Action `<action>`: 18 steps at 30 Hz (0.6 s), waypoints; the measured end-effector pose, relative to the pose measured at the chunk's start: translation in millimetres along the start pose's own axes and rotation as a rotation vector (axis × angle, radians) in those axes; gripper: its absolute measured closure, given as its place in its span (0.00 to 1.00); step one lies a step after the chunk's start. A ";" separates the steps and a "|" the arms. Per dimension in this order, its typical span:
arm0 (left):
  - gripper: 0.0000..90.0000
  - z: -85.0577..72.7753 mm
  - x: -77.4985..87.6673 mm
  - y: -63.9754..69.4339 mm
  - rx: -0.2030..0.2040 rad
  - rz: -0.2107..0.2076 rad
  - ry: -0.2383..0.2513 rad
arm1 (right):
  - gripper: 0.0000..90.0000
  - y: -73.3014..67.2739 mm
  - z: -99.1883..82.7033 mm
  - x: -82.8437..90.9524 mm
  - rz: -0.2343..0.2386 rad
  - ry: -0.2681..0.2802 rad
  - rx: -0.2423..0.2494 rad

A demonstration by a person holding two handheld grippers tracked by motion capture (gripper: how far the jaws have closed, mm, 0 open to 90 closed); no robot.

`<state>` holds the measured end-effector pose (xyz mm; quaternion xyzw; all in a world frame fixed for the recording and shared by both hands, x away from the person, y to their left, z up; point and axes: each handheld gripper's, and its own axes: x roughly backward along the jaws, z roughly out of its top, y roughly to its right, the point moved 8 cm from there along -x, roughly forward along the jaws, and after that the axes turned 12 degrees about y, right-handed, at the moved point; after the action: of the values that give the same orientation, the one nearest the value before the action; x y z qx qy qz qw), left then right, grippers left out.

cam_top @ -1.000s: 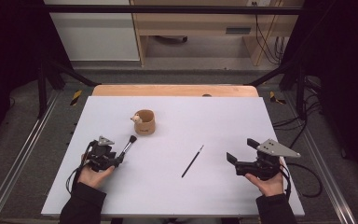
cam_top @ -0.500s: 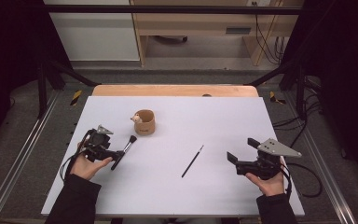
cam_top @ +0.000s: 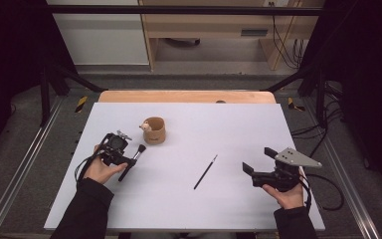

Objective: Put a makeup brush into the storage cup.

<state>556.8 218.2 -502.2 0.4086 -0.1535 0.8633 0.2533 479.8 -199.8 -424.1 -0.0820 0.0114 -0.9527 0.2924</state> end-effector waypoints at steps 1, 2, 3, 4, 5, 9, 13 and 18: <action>0.45 -0.5 -2.0 -0.2 0.007 -0.001 -0.002 | 0.07 0.0 -0.2 0.1 0.000 -0.001 0.001; 0.47 -0.5 -2.0 -0.2 0.007 -0.001 -0.002 | 0.07 0.0 -0.2 0.1 0.000 -0.001 0.001; 0.48 -2.5 -5.1 -1.2 0.008 -0.003 -0.015 | 0.07 -0.3 -0.5 -0.2 0.001 -0.002 0.000; 0.50 -2.5 -5.1 -1.2 0.008 -0.003 -0.015 | 0.07 -0.6 -0.7 -0.3 0.002 -0.004 0.000; 0.52 -4.8 -6.9 -2.6 0.006 -0.002 -0.031 | 0.07 -0.9 -0.8 -0.6 0.004 -0.003 0.000; 0.58 -6.8 -8.4 -3.2 0.010 -0.010 -0.038 | 0.07 -0.9 -0.9 -0.6 0.005 -0.004 0.001; 0.63 -9.1 -10.9 -2.5 0.021 -0.017 -0.045 | 0.07 -0.9 -0.7 -0.3 0.005 -0.004 0.003; 0.68 -10.6 -13.5 -0.8 0.024 -0.021 -0.057 | 0.07 -1.2 -0.9 -0.4 0.007 -0.005 0.000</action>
<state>557.9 219.6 -519.3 0.4376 -0.1460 0.8505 0.2527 479.4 -198.6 -424.9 -0.0843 0.0109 -0.9515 0.2957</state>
